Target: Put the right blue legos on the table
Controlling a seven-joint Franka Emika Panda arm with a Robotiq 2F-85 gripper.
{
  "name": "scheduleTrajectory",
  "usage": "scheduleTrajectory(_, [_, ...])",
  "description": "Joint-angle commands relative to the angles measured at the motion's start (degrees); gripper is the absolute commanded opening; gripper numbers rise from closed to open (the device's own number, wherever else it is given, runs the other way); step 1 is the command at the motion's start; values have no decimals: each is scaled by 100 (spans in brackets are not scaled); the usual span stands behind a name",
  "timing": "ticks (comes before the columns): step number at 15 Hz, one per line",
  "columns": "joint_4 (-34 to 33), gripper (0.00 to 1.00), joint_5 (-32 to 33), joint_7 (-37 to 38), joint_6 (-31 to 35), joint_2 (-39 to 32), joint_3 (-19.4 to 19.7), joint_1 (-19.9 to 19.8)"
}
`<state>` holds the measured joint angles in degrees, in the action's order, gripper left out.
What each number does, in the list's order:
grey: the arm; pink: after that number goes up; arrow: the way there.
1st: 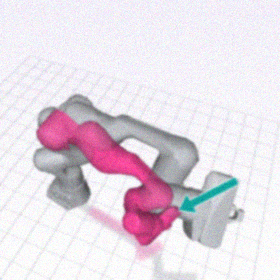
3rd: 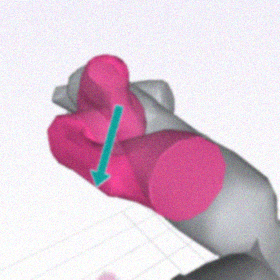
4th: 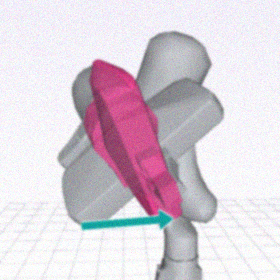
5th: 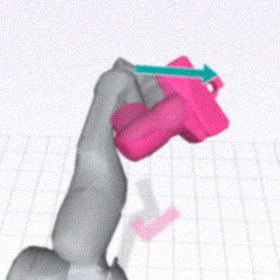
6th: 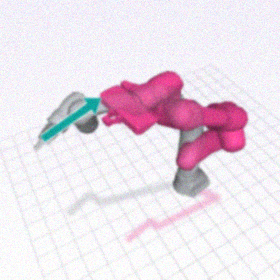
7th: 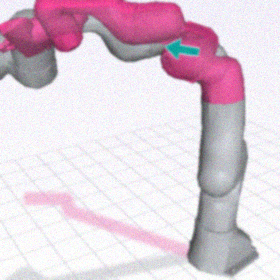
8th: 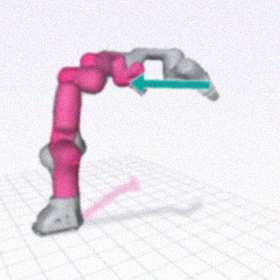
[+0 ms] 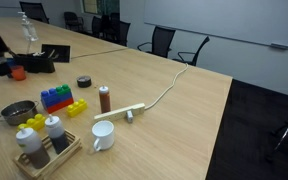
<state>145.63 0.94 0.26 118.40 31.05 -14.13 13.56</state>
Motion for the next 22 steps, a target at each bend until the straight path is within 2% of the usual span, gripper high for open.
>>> scheduleTrajectory(1, [-45, 100, 24, 41, 15, -111, 23, 52])
scheduleTrajectory(9, [-30, 100, 22, 40, 5, -59, 47, 49])
scheduleTrajectory(13, [-126, 100, -59, 233, 1054, -448, -128, 134])
scheduleTrajectory(19, [-538, 100, -316, 962, 2912, -2001, -548, 358])
scheduleTrajectory(22, [-812, 100, -461, 1122, 3562, -2767, -526, 411])
